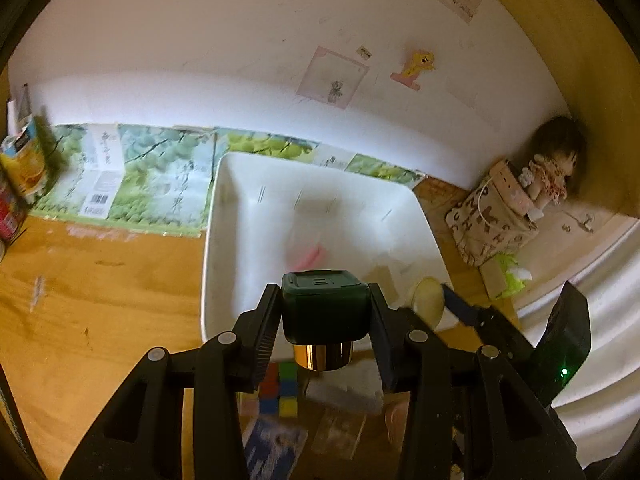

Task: Organize rigid objects
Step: 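Carry the jar and compact with both tools over the white bin, then open the right tool to drop the compact while the left tool releases the jar into the bin, then withdraw both tools from the bin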

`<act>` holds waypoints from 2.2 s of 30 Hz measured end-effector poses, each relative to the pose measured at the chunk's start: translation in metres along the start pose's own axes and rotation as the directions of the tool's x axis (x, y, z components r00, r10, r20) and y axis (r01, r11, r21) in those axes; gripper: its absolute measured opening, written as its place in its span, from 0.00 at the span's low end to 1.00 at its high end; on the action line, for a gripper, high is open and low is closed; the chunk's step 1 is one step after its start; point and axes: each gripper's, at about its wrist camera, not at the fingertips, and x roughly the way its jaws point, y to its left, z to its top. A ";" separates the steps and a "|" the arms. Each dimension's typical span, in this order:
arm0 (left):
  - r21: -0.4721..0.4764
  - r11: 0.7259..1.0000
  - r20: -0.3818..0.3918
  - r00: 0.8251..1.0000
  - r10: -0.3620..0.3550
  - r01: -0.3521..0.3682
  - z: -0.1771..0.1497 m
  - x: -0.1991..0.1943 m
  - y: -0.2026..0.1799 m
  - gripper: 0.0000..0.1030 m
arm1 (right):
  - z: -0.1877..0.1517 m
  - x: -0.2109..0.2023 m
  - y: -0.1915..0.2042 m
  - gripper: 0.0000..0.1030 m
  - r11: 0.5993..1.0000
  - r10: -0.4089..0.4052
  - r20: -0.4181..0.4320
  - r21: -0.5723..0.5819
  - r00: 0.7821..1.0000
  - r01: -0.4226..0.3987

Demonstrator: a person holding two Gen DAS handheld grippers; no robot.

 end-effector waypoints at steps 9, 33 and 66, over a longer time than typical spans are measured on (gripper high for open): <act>-0.031 0.999 -0.040 0.998 0.040 -0.041 0.015 0.050 0.005 0.44 | -0.004 0.033 -0.009 0.55 0.999 0.046 -0.003 0.022 0.999 -0.046; -0.047 0.989 -0.091 0.986 0.139 -0.144 0.019 0.081 0.015 0.55 | -0.008 0.044 -0.010 0.74 0.997 0.073 -0.005 0.023 0.997 -0.073; 0.054 0.985 0.250 0.957 0.147 -0.166 -0.005 -0.062 -0.025 0.80 | -0.003 -0.073 0.013 0.82 1.000 -0.006 0.183 0.006 0.983 0.005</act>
